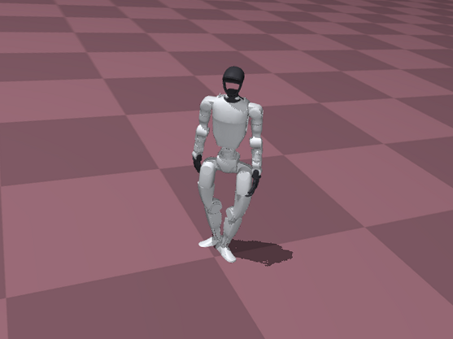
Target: In place motions
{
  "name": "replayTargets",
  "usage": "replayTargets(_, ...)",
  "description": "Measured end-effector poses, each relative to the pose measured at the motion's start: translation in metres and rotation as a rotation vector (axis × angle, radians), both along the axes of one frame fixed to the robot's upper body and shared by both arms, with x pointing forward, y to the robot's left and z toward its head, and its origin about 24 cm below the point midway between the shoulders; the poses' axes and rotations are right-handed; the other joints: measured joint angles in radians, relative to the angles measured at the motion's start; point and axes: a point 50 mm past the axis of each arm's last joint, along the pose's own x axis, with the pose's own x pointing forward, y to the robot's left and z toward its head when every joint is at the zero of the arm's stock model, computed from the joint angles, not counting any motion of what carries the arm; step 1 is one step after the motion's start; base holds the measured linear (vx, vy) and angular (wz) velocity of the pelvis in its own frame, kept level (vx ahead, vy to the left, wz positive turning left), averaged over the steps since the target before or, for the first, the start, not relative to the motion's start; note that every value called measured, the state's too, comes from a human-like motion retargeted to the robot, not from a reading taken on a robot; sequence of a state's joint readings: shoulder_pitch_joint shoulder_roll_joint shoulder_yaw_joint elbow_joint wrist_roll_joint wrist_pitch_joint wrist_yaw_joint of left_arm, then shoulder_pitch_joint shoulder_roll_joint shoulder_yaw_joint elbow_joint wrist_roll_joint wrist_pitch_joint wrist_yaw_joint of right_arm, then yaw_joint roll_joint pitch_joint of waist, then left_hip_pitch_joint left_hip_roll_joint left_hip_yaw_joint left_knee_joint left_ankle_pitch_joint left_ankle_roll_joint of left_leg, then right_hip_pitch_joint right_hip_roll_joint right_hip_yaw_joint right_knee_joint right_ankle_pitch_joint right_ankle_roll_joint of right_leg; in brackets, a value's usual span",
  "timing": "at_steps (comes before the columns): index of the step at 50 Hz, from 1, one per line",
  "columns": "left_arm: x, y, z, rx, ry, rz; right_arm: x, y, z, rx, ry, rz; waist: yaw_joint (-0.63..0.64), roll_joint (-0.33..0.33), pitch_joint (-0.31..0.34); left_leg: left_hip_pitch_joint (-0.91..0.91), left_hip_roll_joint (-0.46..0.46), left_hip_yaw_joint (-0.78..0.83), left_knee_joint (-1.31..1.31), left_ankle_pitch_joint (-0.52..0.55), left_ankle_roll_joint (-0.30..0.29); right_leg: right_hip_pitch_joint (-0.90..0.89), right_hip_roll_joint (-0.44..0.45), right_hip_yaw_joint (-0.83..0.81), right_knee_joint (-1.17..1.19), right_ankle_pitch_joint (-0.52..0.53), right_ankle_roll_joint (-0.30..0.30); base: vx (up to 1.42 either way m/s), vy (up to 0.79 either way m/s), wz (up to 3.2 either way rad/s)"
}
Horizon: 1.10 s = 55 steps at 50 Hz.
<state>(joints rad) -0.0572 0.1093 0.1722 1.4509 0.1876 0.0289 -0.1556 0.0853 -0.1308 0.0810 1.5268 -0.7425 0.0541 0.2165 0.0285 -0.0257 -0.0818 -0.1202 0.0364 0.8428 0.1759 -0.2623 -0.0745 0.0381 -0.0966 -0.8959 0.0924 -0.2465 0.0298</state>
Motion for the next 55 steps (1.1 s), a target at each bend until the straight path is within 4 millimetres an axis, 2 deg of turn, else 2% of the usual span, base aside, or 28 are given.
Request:
replayTargets(2,-0.002,0.003,0.0,0.017,0.01,0.008,-0.002,-0.001,0.0,-0.008,-0.009,-0.019,-0.021,0.019,-0.018,0.015,0.026,0.094,-0.012,0.069,-0.01,0.037,0.016,-0.136,-0.012,-0.005,0.028,0.07,-0.16,3.37)
replayTargets(5,-0.01,0.005,0.0,0.022,0.038,0.028,-0.007,-0.006,0.001,-0.035,-0.008,-0.035,-0.055,0.042,-0.035,-0.018,0.0,-0.047,-0.06,0.192,0.011,0.081,0.069,-0.306,-0.05,-0.001,0.041,0.1,-0.1,2.72)
replayTargets(8,-0.016,0.007,-0.001,0.026,0.05,0.079,-0.006,-0.011,0.002,-0.065,-0.005,-0.047,-0.002,0.015,-0.023,-0.022,-0.037,-0.099,-0.082,0.191,0.026,0.11,0.067,-0.36,-0.06,0.003,0.05,-0.01,-0.08,1.02)
replayTargets(12,-0.029,0.009,-0.002,0.03,0.073,0.165,0.005,-0.012,0.001,-0.063,-0.039,-0.041,0.07,-0.024,-0.019,-0.016,-0.075,-0.125,-0.092,0.177,0.036,0.133,0.044,-0.385,-0.057,0.011,0.06,0.03,-0.06,0.34)
replayTargets(15,-0.046,0.006,-0.003,0.021,0.115,0.227,0.016,-0.011,0.0,-0.052,-0.097,-0.024,0.092,-0.016,-0.031,-0.022,-0.073,-0.141,-0.089,0.154,0.041,0.14,0.025,-0.354,-0.017,0.052,0.045,0.08,-0.03,0.18)
replayTargets(17,-0.055,0.0,-0.003,0.0,0.145,0.253,0.022,-0.011,0.0,-0.053,-0.133,-0.035,0.081,0.033,-0.038,-0.029,-0.036,-0.176,-0.086,0.147,0.038,0.14,0.017,-0.294,0.051,0.131,-0.005,0.04,-0.04,0.58)
replayTargets(18,-0.058,-0.003,-0.003,-0.011,0.16,0.259,0.022,-0.011,-0.001,-0.056,-0.142,-0.051,0.059,0.072,-0.044,-0.037,-0.007,-0.213,-0.082,0.148,0.035,0.129,0.015,-0.246,0.1,0.166,-0.055,0.04,-0.06,1.24)
replayTargets(20,-0.062,-0.008,-0.004,-0.026,0.183,0.259,0.021,-0.011,-0.001,-0.057,-0.147,-0.097,-0.006,0.141,-0.054,-0.057,0.036,-0.302,-0.077,0.158,0.034,0.038,-0.002,-0.026,0.242,0.181,-0.099,0.02,-0.11,1.74)
replayTargets(22,-0.055,-0.006,-0.003,-0.025,0.169,0.235,0.021,-0.007,-0.001,-0.042,-0.143,-0.163,-0.071,0.173,-0.039,-0.075,0.046,-0.386,-0.082,0.18,0.038,-0.123,0.004,0.301,0.412,0.116,-0.038,-0.1,-0.18,2.0)
replayTargets(23,-0.048,-0.003,-0.003,-0.019,0.154,0.217,0.022,-0.004,-0.001,-0.029,-0.137,-0.195,-0.107,0.186,-0.021,-0.079,0.05,-0.435,-0.083,0.191,0.039,-0.176,0.034,0.415,0.457,0.082,-0.01,-0.14,-0.21,2.07)
replayTargets(25,-0.036,0.003,-0.002,0.0,0.118,0.18,0.019,0.002,-0.002,0.004,-0.114,-0.237,-0.154,0.188,0.011,-0.074,0.043,-0.502,-0.085,0.208,0.038,-0.23,0.122,0.562,0.448,0.032,-0.016,-0.12,-0.21,1.74)
replayTargets(27,-0.023,0.01,0.0,0.018,0.081,0.142,0.013,0.007,-0.002,0.032,-0.083,-0.23,-0.175,0.175,0.03,-0.067,0.029,-0.539,-0.082,0.215,0.037,-0.248,0.162,0.646,0.38,0.004,-0.033,-0.05,-0.21,1.34)
replayTargets(30,0.0,0.02,0.003,0.043,0.031,0.08,0.001,0.011,-0.002,0.047,-0.041,-0.175,-0.227,0.114,0.053,-0.044,-0.041,-0.592,-0.076,0.22,0.043,-0.234,0.16,0.682,0.202,0.028,-0.034,0.02,-0.17,1.62)
replayTargets(31,0.008,0.021,0.005,0.049,0.015,0.059,-0.004,0.012,-0.001,0.046,-0.028,-0.153,-0.228,0.087,0.059,-0.03,-0.069,-0.603,-0.076,0.219,0.049,-0.225,0.157,0.685,0.148,0.111,-0.082,0.05,-0.13,1.04)
replayTargets(32,0.016,0.022,0.006,0.053,-0.001,0.039,-0.008,0.013,-0.001,0.044,-0.014,-0.13,-0.209,0.063,0.06,-0.021,-0.088,-0.599,-0.076,0.216,0.055,-0.215,0.15,0.698,0.12,0.154,-0.103,0.04,-0.09,-0.14)
replayTargets(33,0.024,0.022,0.008,0.053,-0.017,0.021,-0.012,0.013,-0.001,0.042,-0.001,-0.108,-0.15,0.046,0.051,-0.021,-0.09,-0.564,-0.075,0.207,0.062,-0.201,0.137,0.728,0.144,0.114,-0.073,0.03,-0.06,-0.44)
replayTargets(35,0.036,0.015,0.009,0.043,-0.044,-0.027,-0.02,0.014,0.0,0.034,0.026,-0.087,-0.134,0.039,0.044,-0.032,-0.107,-0.608,-0.063,0.202,0.087,-0.2,0.102,0.538,0.163,0.1,-0.101,0.0,-0.01,0.45)
replayTargets(37,0.047,0.007,0.01,0.03,-0.076,-0.057,-0.019,0.014,0.0,0.029,0.023,-0.057,-0.155,0.038,0.049,-0.037,-0.115,-0.636,-0.05,0.195,0.101,-0.198,0.093,0.663,0.145,0.122,-0.026,-0.06,-0.02,0.75)
replayTargets(40,0.057,0.0,0.011,0.018,-0.117,-0.074,-0.007,0.013,-0.002,0.018,-0.02,0.002,-0.224,0.054,0.055,-0.048,-0.105,-0.643,-0.038,0.179,0.115,-0.193,0.104,0.619,0.104,0.147,-0.049,-0.13,0.0,-0.1)
replayTargets(45,0.055,0.001,0.011,0.018,-0.123,-0.096,0.018,0.012,-0.004,0.016,-0.113,0.09,-0.302,0.091,0.048,-0.059,-0.034,-0.5,-0.042,0.137,0.105,-0.248,0.129,0.626,0.113,0.089,-0.069,-0.18,0.02,-1.72)
replayTargets(47,0.053,0.002,0.011,0.015,-0.11,-0.097,0.027,0.009,-0.003,0.017,-0.131,0.11,-0.261,0.085,0.044,-0.042,-0.001,-0.354,-0.05,0.109,0.093,-0.237,0.109,0.586,0.114,0.061,-0.073,-0.25,0.06,-3.48)
replayTargets(52,0.048,0.004,0.01,0.017,-0.093,-0.083,0.041,0.003,-0.002,0.031,-0.149,0.047,-0.232,0.094,0.023,0.002,0.064,-0.062,-0.066,0.054,0.04,-0.178,0.022,0.258,0.124,0.004,-0.047,-0.17,0.11,-3.18)
replayTargets(55,0.042,0.007,0.009,0.022,-0.082,-0.048,0.046,-0.001,-0.001,0.032,-0.157,-0.003,-0.185,0.076,0.003,0.058,0.057,0.147,-0.105,0.035,0.008,-0.127,-0.018,0.07,0.131,-0.008,-0.029,-0.07,0.13,-3.43)
